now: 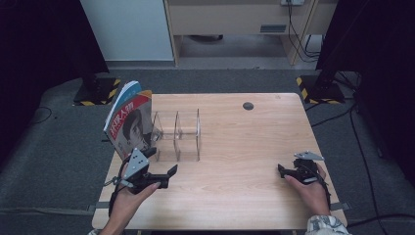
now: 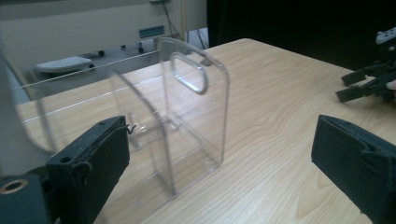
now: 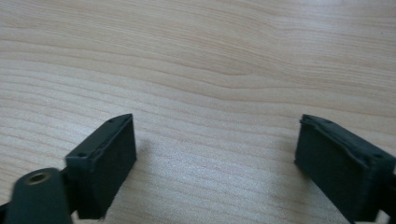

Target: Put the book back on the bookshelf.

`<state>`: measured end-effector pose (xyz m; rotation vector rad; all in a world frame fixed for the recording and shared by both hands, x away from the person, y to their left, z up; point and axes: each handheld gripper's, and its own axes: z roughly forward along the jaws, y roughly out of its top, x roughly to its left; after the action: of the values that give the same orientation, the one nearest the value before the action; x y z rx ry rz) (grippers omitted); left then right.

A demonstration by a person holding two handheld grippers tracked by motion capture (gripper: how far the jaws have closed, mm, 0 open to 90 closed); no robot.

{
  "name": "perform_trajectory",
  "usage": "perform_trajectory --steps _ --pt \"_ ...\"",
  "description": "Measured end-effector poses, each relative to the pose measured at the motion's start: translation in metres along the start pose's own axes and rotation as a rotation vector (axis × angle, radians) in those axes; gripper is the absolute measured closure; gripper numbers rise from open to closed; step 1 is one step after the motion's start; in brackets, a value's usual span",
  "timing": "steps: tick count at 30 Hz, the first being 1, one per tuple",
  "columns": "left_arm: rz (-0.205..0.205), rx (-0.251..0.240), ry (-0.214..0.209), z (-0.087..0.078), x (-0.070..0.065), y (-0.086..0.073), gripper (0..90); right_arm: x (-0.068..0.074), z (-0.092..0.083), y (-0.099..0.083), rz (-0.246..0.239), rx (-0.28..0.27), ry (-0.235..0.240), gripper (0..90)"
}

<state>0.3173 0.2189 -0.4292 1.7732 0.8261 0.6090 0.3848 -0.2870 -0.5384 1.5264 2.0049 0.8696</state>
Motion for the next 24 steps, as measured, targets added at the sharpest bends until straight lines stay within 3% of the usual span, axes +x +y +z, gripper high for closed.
perform_trajectory --steps 5,14,24 --pt "-0.001 0.007 -0.028 0.014 -0.005 0.004 2.7 0.001 0.002 0.001 -0.009 0.018 -0.001 3.6" --pt "0.007 0.045 -0.052 0.036 -0.012 0.004 3.0 0.001 0.002 0.001 -0.008 0.021 0.001 3.6" --pt "0.017 0.062 -0.109 0.070 -0.032 0.008 5.2 0.001 0.002 0.000 -0.009 0.020 0.000 3.6"
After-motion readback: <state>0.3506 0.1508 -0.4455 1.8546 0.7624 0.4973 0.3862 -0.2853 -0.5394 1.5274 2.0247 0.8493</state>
